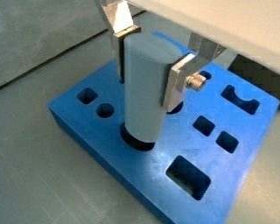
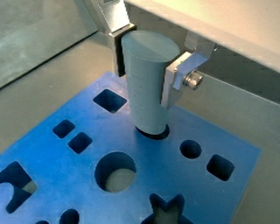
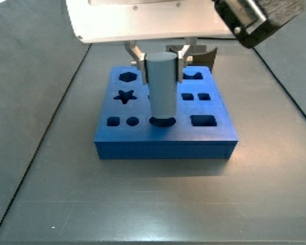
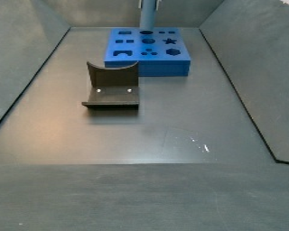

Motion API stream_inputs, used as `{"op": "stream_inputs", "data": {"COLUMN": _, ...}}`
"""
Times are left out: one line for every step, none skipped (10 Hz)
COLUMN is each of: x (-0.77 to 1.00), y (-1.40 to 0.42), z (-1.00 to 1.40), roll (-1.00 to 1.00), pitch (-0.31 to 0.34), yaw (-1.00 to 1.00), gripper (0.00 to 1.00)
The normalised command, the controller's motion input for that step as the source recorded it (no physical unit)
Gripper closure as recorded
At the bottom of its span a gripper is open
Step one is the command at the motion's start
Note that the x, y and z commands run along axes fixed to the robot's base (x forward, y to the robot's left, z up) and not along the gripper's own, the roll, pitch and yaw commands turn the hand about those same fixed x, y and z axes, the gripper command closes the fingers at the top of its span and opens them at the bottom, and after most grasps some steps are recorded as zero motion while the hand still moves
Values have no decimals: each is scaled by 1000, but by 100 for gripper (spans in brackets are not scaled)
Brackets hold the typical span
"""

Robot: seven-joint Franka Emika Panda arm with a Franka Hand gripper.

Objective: Insert the oval object.

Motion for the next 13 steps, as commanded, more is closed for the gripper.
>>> {"op": "stream_inputs", "data": {"x": 114, "y": -100, "z": -326, "roll": 104, "pitch": 0, "yaw": -60, "gripper": 100}}
{"op": "stream_inputs", "data": {"x": 97, "y": -71, "z": -323, "roll": 124, "pitch": 0, "yaw": -31, "gripper": 100}}
{"op": "stream_inputs", "data": {"x": 149, "y": -80, "z": -366, "roll": 111, "pitch": 0, "yaw": 0, "gripper": 100}}
{"op": "stream_inputs", "data": {"x": 169, "y": -37, "z": -371, "roll": 136, "pitch": 1, "yaw": -11, "gripper": 100}}
{"op": "stream_inputs", "data": {"x": 69, "y": -20, "z": -403, "roll": 146, "pitch": 0, "yaw": -6, "gripper": 100}}
{"op": "stream_inputs", "data": {"x": 11, "y": -43, "z": -431, "roll": 174, "pitch": 0, "yaw": 0, "gripper": 100}}
{"op": "stream_inputs", "data": {"x": 23, "y": -23, "z": -354, "roll": 119, "pitch": 0, "yaw": 0, "gripper": 100}}
{"op": "stream_inputs", "data": {"x": 6, "y": -34, "z": -323, "roll": 106, "pitch": 0, "yaw": 0, "gripper": 100}}
{"op": "stream_inputs", "data": {"x": 9, "y": -34, "z": -314, "roll": 113, "pitch": 0, "yaw": 0, "gripper": 100}}
{"op": "stream_inputs", "data": {"x": 129, "y": 0, "z": -380, "roll": 9, "pitch": 0, "yaw": 0, "gripper": 100}}
{"op": "stream_inputs", "data": {"x": 140, "y": 0, "z": -286, "roll": -4, "pitch": -6, "yaw": 0, "gripper": 100}}
{"op": "stream_inputs", "data": {"x": 126, "y": 11, "z": -160, "roll": -71, "pitch": 0, "yaw": -26, "gripper": 100}}
{"op": "stream_inputs", "data": {"x": 131, "y": 49, "z": 0, "roll": -60, "pitch": 46, "yaw": -80, "gripper": 100}}
